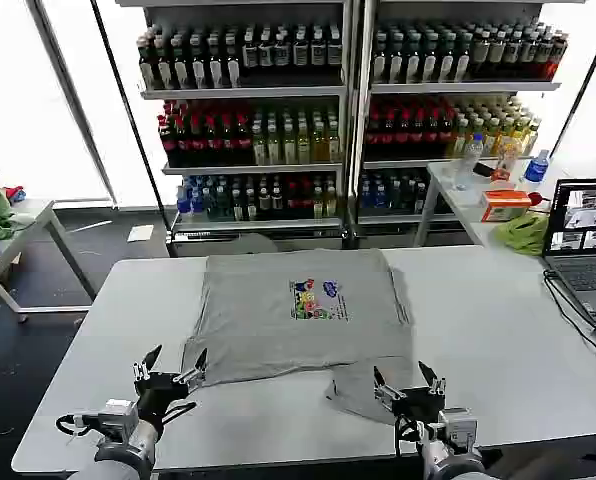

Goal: Fold and organize the clothes.

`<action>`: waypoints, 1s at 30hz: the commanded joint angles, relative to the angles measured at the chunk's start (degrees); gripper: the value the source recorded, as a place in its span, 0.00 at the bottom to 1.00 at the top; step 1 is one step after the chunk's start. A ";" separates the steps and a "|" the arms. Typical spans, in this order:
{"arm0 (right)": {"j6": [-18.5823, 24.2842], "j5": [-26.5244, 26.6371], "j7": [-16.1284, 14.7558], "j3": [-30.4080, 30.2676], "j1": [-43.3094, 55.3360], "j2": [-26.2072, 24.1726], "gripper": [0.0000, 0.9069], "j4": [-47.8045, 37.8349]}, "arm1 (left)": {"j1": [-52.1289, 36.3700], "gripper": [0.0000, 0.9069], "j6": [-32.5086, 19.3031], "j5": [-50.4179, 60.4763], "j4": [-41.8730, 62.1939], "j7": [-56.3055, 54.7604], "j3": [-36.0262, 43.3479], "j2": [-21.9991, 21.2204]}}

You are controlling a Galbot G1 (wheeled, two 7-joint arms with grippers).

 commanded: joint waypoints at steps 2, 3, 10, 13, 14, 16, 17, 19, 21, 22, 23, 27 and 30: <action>-0.02 3.61 2.29 -0.31 -2.21 0.26 1.00 0.41 | 0.34 1.00 0.70 -0.02 2.89 0.42 1.07 1.38; -0.01 3.64 2.31 -0.28 -2.34 0.25 1.00 0.40 | 0.22 1.00 0.72 -0.06 3.28 0.39 1.21 1.62; -0.04 4.12 2.60 -0.12 -2.82 0.46 1.00 -0.78 | -1.40 1.00 0.94 -0.44 6.81 0.34 1.78 2.24; -0.04 4.13 3.32 -0.46 -3.06 1.07 1.00 -1.65 | -1.70 1.00 0.89 -0.34 7.46 0.36 2.04 1.98; -0.02 4.15 3.53 -0.55 -3.20 1.22 1.00 -1.76 | -1.72 1.00 0.87 -0.36 7.54 0.39 2.04 1.91; -0.01 4.11 3.59 -0.63 -3.33 1.41 1.00 -2.03 | -1.80 1.00 0.76 -0.39 7.68 0.48 1.97 1.86; -0.01 4.14 3.56 -0.66 -3.32 1.44 1.00 -2.18 | -1.83 1.00 0.75 -0.40 7.80 0.57 2.00 1.91; -0.01 4.24 3.65 -0.63 -3.21 1.59 1.00 -2.33 | -1.69 1.00 0.74 -0.28 7.91 0.75 2.25 2.05; -0.01 4.22 3.69 -0.58 -3.12 1.78 1.00 -2.47 | -1.66 1.00 0.71 -0.22 8.02 0.86 2.39 2.02; 0.00 4.21 3.73 -0.58 -3.09 1.84 1.00 -2.54 | -1.77 1.00 0.72 -0.26 8.13 0.84 2.37 1.97; -0.01 4.19 3.73 -0.58 -3.07 1.88 1.00 -2.63 | -1.98 1.00 0.72 -0.28 8.31 0.80 2.35 1.96; -0.01 4.13 3.61 -0.48 -2.81 2.00 1.00 -2.91 | -2.62 1.00 0.73 -0.26 9.18 0.80 2.65 2.19; 0.00 4.12 3.59 -0.47 -2.42 2.24 1.00 -3.01 | -2.83 1.00 0.77 -0.31 9.26 0.80 2.73 2.06</action>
